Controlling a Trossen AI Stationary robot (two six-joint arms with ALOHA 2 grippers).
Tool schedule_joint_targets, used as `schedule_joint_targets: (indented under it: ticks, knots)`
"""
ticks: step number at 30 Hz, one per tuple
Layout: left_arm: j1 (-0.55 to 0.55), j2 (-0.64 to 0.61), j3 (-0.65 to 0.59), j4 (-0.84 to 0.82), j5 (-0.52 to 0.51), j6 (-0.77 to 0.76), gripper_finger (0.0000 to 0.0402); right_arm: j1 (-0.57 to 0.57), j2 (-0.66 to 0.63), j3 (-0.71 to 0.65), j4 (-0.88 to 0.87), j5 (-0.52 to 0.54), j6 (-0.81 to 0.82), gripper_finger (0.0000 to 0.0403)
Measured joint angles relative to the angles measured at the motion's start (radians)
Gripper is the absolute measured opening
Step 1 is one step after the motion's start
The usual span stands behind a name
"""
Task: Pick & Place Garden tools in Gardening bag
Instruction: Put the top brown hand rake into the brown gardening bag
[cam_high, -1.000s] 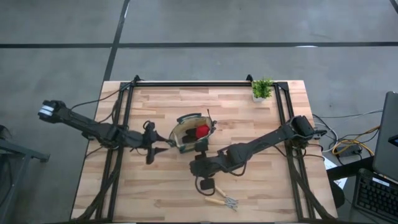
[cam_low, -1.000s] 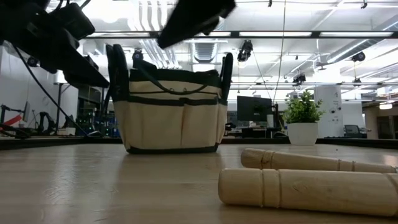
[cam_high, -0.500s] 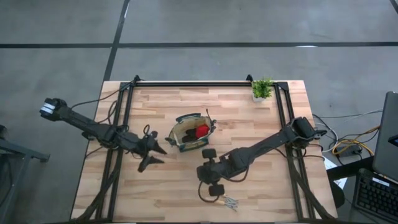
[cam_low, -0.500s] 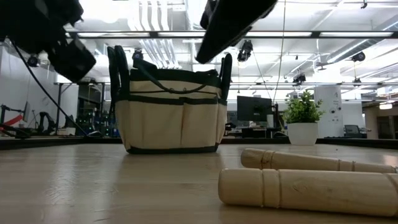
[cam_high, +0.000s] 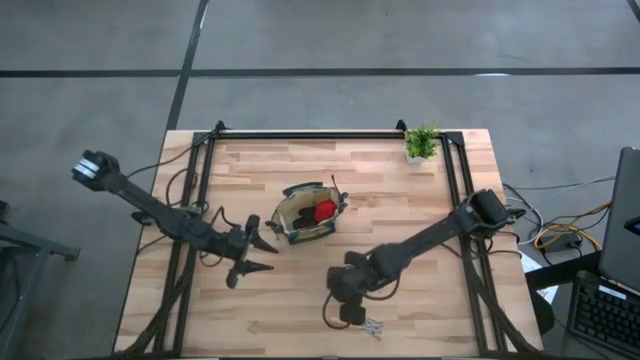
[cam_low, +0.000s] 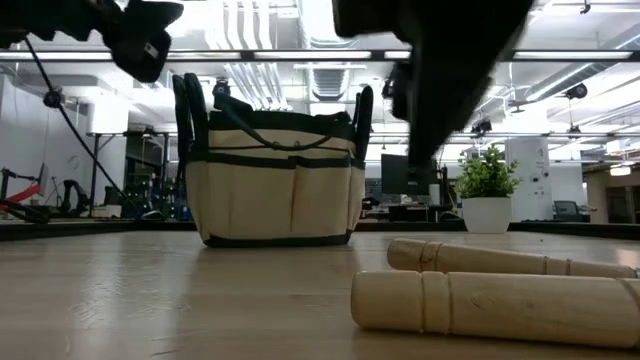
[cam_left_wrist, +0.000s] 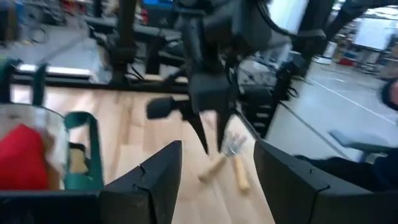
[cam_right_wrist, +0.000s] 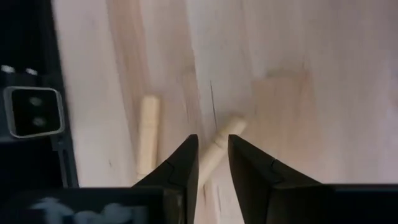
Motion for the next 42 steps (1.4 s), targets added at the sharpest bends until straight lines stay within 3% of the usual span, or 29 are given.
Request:
schedule_joint_targets:
  ticks: [12, 20, 30, 36, 42]
  knots:
    - [0.0, 0.169, 0.0, 0.201, -0.014, 0.007, 0.0204, 0.089, 0.0, -0.063, 0.003, -0.077, 0.086, 0.0114]
    - [0.0, 0.178, 0.022, 0.2, -0.013, 0.033, 0.0204, 0.099, 0.0, -0.108, 0.094, 0.064, 0.146, 0.0114]
    - [-0.001, 0.179, 0.02, 0.194, -0.009, 0.043, 0.0204, 0.091, 0.001, -0.193, 0.175, 0.064, 0.206, 0.0132]
    - [-0.001, 0.179, 0.02, 0.189, -0.009, 0.043, 0.0204, 0.086, 0.001, -0.24, 0.323, 0.064, 0.21, 0.013]
    - [-0.001, 0.179, 0.017, 0.189, -0.01, 0.043, 0.0204, 0.084, 0.001, -0.261, 0.313, 0.088, 0.224, 0.0132]
